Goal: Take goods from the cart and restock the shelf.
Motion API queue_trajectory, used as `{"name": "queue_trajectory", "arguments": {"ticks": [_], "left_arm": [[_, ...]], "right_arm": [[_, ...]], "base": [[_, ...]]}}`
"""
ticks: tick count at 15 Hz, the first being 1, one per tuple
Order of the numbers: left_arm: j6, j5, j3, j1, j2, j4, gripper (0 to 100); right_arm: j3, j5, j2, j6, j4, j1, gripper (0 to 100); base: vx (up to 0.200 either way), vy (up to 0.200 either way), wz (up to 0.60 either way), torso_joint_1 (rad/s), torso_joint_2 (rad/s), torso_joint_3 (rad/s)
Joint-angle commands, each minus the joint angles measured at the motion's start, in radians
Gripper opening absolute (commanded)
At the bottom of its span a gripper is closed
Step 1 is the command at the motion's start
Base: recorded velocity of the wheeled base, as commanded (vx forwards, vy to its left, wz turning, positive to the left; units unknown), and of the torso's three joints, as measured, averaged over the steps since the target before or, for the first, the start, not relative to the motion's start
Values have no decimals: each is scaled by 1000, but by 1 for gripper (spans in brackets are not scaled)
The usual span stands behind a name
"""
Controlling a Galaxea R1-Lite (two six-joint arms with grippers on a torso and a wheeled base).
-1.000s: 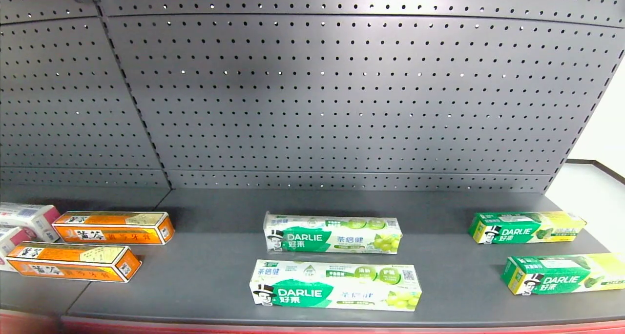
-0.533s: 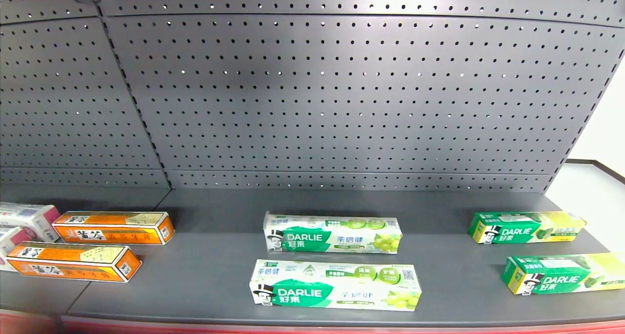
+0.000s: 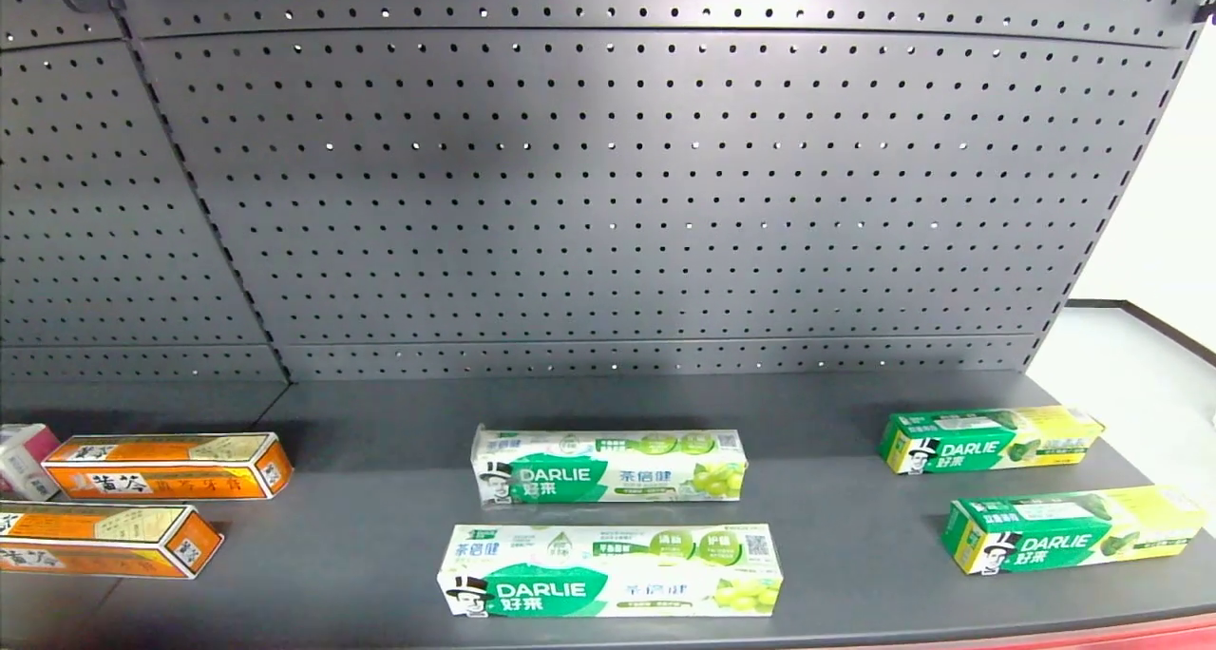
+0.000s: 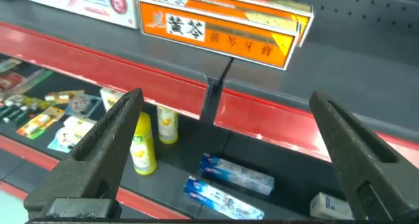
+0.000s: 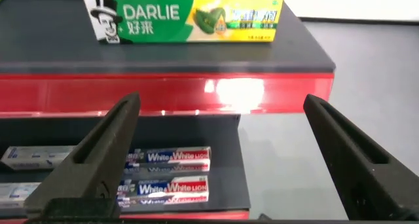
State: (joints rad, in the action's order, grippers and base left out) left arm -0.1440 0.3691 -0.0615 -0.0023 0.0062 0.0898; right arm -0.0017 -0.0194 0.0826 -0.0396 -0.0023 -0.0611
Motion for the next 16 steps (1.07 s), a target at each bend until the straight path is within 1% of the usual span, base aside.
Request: {"name": "queue_trajectory", "arguments": {"ticks": [1, 2, 12, 13, 14, 16], "left_arm": [[0, 1, 0, -1, 0, 1, 100], [-2, 1, 0, -1, 0, 1, 100], [-6, 2, 0, -1, 0, 1, 100], [-14, 2, 0, -1, 0, 1, 100], [-49, 2, 0, -1, 0, 1, 100], [-51, 2, 0, -1, 0, 1, 100]], "right_arm": [[0, -1, 2, 0, -1, 0, 100], [0, -1, 0, 0, -1, 0, 100], [0, -1, 2, 0, -1, 0, 100], [0, -1, 0, -2, -1, 0, 100], [0, -1, 2, 0, -1, 0, 100], [0, -1, 2, -2, -1, 0, 100]], "base": [[0, 200, 0, 7, -2, 7], [0, 200, 0, 2, 2, -2], [0, 0, 0, 0, 0, 0], [-200, 0, 0, 2, 2, -2], [-200, 0, 0, 2, 2, -2], [0, 0, 0, 0, 0, 0]]}}
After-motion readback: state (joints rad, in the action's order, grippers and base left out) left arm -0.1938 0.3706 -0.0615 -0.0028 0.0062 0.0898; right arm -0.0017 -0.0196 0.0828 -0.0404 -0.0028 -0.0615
